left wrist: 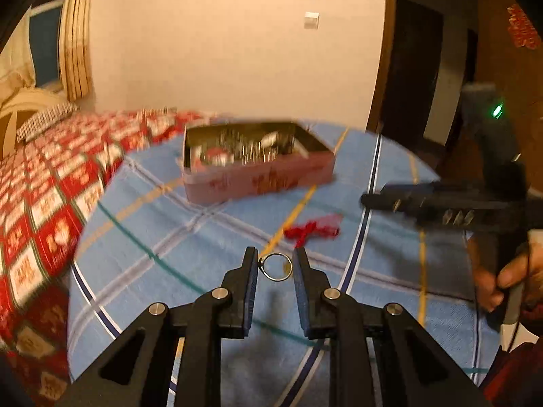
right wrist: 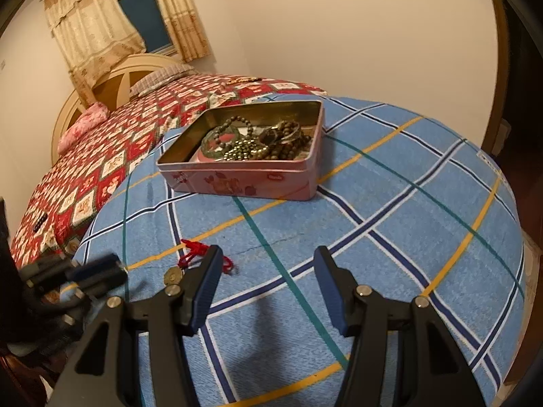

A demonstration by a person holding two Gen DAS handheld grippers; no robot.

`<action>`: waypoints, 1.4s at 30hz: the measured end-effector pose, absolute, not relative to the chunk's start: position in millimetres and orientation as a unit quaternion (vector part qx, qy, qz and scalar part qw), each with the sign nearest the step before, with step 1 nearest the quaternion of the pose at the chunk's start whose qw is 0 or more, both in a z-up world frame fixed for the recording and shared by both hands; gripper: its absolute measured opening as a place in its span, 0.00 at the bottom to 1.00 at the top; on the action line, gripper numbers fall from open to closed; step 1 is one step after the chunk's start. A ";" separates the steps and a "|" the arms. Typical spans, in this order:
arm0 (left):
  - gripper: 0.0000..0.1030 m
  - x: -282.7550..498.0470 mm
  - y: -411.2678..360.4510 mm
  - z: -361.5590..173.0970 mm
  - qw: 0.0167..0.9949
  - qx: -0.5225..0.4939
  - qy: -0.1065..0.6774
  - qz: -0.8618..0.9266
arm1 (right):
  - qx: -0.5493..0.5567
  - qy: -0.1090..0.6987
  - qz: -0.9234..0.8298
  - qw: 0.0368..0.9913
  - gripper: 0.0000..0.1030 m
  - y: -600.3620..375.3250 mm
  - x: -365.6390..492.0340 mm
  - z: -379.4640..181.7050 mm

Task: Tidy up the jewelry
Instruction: 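Grasp the small ring with the left tool while the right tool grasps the red tassel, then carry the ring and red tassel into the tin and open both tools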

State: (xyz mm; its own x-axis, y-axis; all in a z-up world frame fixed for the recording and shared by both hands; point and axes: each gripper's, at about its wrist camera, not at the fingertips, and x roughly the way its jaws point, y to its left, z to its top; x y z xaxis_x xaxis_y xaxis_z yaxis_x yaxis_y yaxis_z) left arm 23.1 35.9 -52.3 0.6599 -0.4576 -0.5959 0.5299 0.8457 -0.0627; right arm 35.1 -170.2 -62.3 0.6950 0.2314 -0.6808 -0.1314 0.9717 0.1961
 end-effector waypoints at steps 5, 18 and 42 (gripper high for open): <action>0.20 30.4 42.5 -37.7 0.920 0.048 0.288 -0.262 | 0.028 0.381 0.145 0.913 0.57 -149.1 47.5 -59.3; 0.20 33.1 48.0 -30.0 0.926 0.047 0.280 -0.249 | -0.068 0.438 0.195 0.875 0.08 -97.3 78.4 -91.9; 0.20 62.8 24.7 16.3 0.936 0.029 0.232 -0.262 | 0.099 0.302 0.167 0.933 0.08 -168.4 65.7 19.6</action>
